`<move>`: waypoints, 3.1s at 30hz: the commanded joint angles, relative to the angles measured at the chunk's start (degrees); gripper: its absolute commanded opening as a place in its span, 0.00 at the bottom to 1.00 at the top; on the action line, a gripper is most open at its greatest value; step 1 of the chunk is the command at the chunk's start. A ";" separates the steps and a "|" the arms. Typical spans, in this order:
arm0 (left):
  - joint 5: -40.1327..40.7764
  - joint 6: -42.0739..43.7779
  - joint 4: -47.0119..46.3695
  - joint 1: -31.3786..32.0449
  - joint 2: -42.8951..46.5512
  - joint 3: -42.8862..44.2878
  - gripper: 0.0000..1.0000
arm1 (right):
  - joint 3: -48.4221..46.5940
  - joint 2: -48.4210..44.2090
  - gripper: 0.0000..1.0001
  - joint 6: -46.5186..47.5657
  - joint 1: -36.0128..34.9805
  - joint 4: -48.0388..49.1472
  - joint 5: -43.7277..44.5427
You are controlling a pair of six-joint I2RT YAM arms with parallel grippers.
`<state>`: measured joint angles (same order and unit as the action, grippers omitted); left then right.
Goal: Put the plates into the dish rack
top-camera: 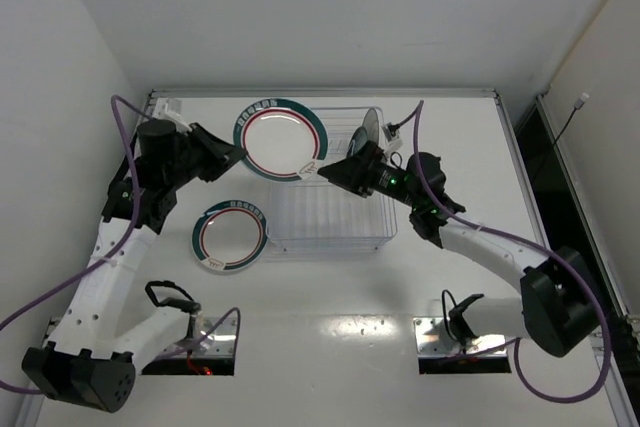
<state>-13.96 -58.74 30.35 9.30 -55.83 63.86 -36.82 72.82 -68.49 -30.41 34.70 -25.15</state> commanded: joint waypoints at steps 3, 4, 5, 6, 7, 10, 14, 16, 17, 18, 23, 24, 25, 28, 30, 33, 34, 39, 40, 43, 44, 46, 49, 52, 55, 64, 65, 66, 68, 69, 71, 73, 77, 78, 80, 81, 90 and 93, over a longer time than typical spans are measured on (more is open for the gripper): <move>-2.04 -2.16 -3.89 5.27 2.13 -1.80 0.00 | -0.10 1.71 0.82 -6.75 1.58 17.51 -2.10; -2.04 -2.17 -4.50 6.07 2.65 -2.67 0.00 | -0.10 2.32 0.80 -7.44 1.59 17.51 -2.10; -2.04 -2.86 -4.51 6.86 2.66 -2.68 0.00 | -0.10 3.03 0.78 -7.45 2.11 18.21 -2.10; -2.04 -2.87 -5.29 7.65 2.66 -3.55 0.00 | 0.43 3.03 0.75 -8.93 2.11 18.82 -2.10; -2.04 -3.48 -5.91 9.14 2.66 -4.35 0.00 | 0.43 3.99 0.67 -9.55 2.11 19.44 -2.10; -0.82 -4.10 -6.62 11.26 2.66 -4.97 0.00 | -0.79 7.59 0.31 -12.36 2.64 21.02 -2.89; -1.60 -2.09 -6.10 12.50 -1.37 -3.57 0.09 | -2.03 8.76 0.00 -13.69 3.69 19.99 -2.37; -1.00 0.80 -2.07 12.50 -3.48 -0.42 0.65 | -3.86 5.78 0.00 -9.84 4.30 7.50 1.91; 0.58 1.52 0.48 12.50 -4.36 0.82 0.75 | -4.83 3.41 0.00 -7.04 4.31 0.27 5.42; 2.60 2.22 5.55 12.50 -5.15 2.05 0.82 | -6.32 0.69 0.00 -3.53 4.31 -7.81 9.55; 11.84 5.47 12.63 10.83 -4.38 5.05 0.95 | -28.99 -2.25 0.00 18.37 1.07 -47.49 39.61; 13.50 6.17 13.59 10.83 -4.37 5.05 0.95 | -33.97 -1.28 0.00 19.61 0.54 -54.66 43.48; 14.30 6.18 14.12 10.22 -3.68 5.05 0.95 | -36.11 -0.23 0.00 22.49 -0.25 -57.00 49.78; 16.59 7.49 15.53 10.21 -3.67 5.05 0.97 | -43.50 5.83 0.00 26.73 -2.28 -63.51 60.52; 17.98 8.20 16.84 10.21 -3.67 5.05 0.97 | -47.97 10.91 0.00 27.88 -3.85 -68.33 66.69; 22.02 8.82 20.27 10.21 -4.19 5.05 0.97 | -50.10 14.62 0.00 27.88 -6.23 -70.29 75.83; 23.69 8.82 22.80 10.21 -4.20 5.05 0.98 | -50.11 15.33 0.00 28.58 -7.02 -70.29 76.73; 35.92 3.02 28.97 9.68 0.28 2.07 1.00 | -53.70 20.95 0.00 31.66 -9.04 -70.20 82.44; 36.89 3.02 29.50 9.68 1.07 2.06 1.00 | -53.71 21.75 0.00 32.18 -9.57 -70.21 83.23; 37.42 3.11 29.51 8.54 3.18 0.83 1.00 | -50.74 22.98 0.00 34.12 -9.58 -64.42 83.24; 37.42 3.63 29.51 8.54 3.19 0.83 1.00 | -50.72 23.94 0.00 34.65 -9.58 -63.71 83.24; 37.42 4.34 30.03 7.93 2.66 0.83 1.00 | -50.72 26.14 0.00 34.65 -10.10 -63.70 83.24; 36.90 4.86 31.08 7.93 2.04 0.83 1.00 | -50.72 28.87 0.00 34.04 -10.63 -63.17 82.54; 36.37 4.86 31.09 7.40 1.43 0.31 1.00 | -52.12 31.93 0.00 34.04 -10.63 -62.65 81.49; 36.37 4.86 31.09 7.40 1.95 -0.31 1.00 | -53.35 34.23 0.00 33.42 -11.16 -63.26 81.48; 31.80 3.81 31.09 5.65 2.57 -7.16 1.00 | -58.98 41.88 0.03 30.17 -10.63 -70.38 74.55; 30.93 3.29 31.70 5.64 3.35 -8.21 1.00 | -58.98 41.88 0.05 30.17 -9.85 -71.08 72.97; 30.31 2.59 31.70 4.95 3.88 -9.44 1.00 | -58.98 41.88 0.09 29.39 -9.32 -71.08 70.61; 27.25 1.36 31.09 3.45 5.98 -13.83 1.00 | -58.98 41.10 0.24 28.85 -9.31 -71.61 68.05; 25.84 1.35 29.52 3.44 6.87 -15.32 1.00 | -58.98 40.39 0.32 28.85 -9.31 -71.61 67.52; 21.45 0.03 28.11 1.61 9.41 -20.07 1.00 | -58.98 37.59 0.49 28.85 -9.31 -71.61 66.20; 19.33 -2.15 26.79 0.82 10.74 -23.49 1.00 | -60.82 35.65 0.69 29.47 -9.31 -71.61 64.88; 17.48 -6.99 24.41 0.28 14.52 -27.90 1.00 | -64.95 31.43 0.84 31.48 -9.93 -73.02 61.10; 16.51 -8.13 23.89 -0.24 16.00 -28.86 1.00 | -65.57 29.33 0.85 31.49 -9.93 -73.02 60.48; 13.71 -11.91 22.22 -0.25 17.24 -32.03 1.00 | -65.57 26.60 0.87 31.49 -10.54 -73.02 58.29; 12.82 -13.32 21.17 -0.77 17.95 -33.34 1.00 | -64.79 25.11 0.87 31.49 -10.54 -72.32 57.24; 5.07 -26.34 10.35 -0.77 21.56 -48.83 1.00 | -54.07 8.76 0.87 29.82 -10.02 -67.83 47.92; 8.41 -28.53 10.34 -0.77 21.56 -50.05 0.91 | -49.68 3.93 0.87 29.82 -10.02 -67.83 47.91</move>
<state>-6.26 -83.00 43.81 9.15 -34.52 14.85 -90.06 78.81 -38.09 -40.56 -33.58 25.23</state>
